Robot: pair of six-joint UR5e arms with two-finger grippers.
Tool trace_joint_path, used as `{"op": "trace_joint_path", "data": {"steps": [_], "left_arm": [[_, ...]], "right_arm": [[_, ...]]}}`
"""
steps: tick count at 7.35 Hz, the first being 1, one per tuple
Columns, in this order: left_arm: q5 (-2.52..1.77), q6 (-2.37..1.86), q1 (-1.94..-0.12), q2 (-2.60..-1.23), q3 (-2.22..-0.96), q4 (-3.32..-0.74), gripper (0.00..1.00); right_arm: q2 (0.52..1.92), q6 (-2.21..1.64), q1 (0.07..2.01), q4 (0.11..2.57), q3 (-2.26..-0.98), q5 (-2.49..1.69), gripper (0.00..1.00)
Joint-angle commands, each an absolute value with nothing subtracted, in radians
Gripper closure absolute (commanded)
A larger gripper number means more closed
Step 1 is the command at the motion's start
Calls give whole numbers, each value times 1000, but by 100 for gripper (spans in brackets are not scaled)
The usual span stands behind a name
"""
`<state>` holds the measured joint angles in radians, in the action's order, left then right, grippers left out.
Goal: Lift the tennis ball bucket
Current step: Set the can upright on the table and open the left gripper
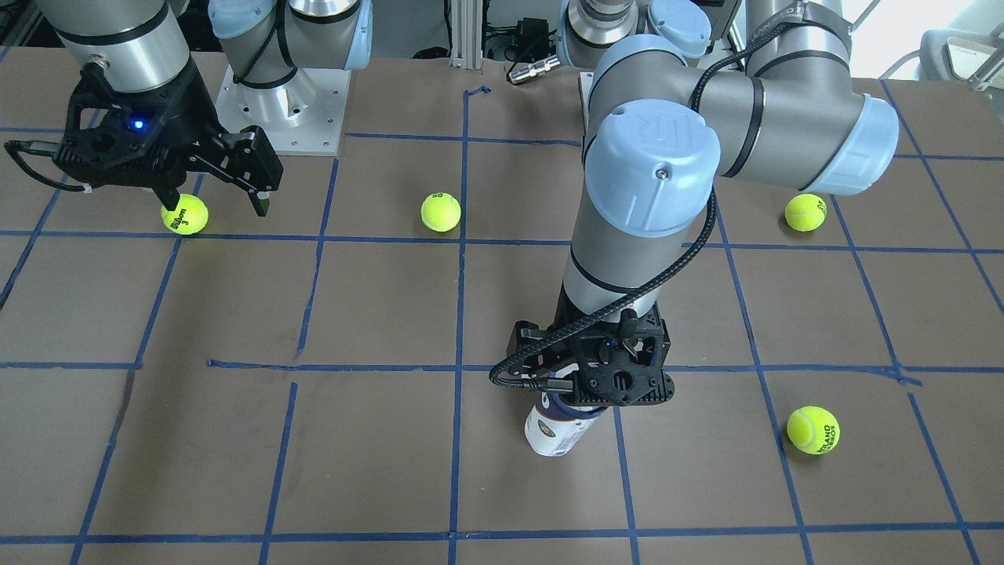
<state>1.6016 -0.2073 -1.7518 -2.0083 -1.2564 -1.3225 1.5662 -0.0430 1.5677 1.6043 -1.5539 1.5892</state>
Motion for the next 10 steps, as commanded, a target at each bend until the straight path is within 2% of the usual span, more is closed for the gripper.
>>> {"op": "trace_joint_path", "data": {"steps": [1,7,10], "left_arm": [[1600,-193,-1747,-1988,-1255,-1328,0],[1581,29,-1533,-1795,-1284,-1592,0],[1607,61,-1496,-1708,-1422,-1563,0]], "right_arm": [[1566,-43,1568,1603,-1554,1589,0],[1566,-43,1568,1605,-1554,1589,0],[1566,-43,1568,1598,-1554,1589,0]]}}
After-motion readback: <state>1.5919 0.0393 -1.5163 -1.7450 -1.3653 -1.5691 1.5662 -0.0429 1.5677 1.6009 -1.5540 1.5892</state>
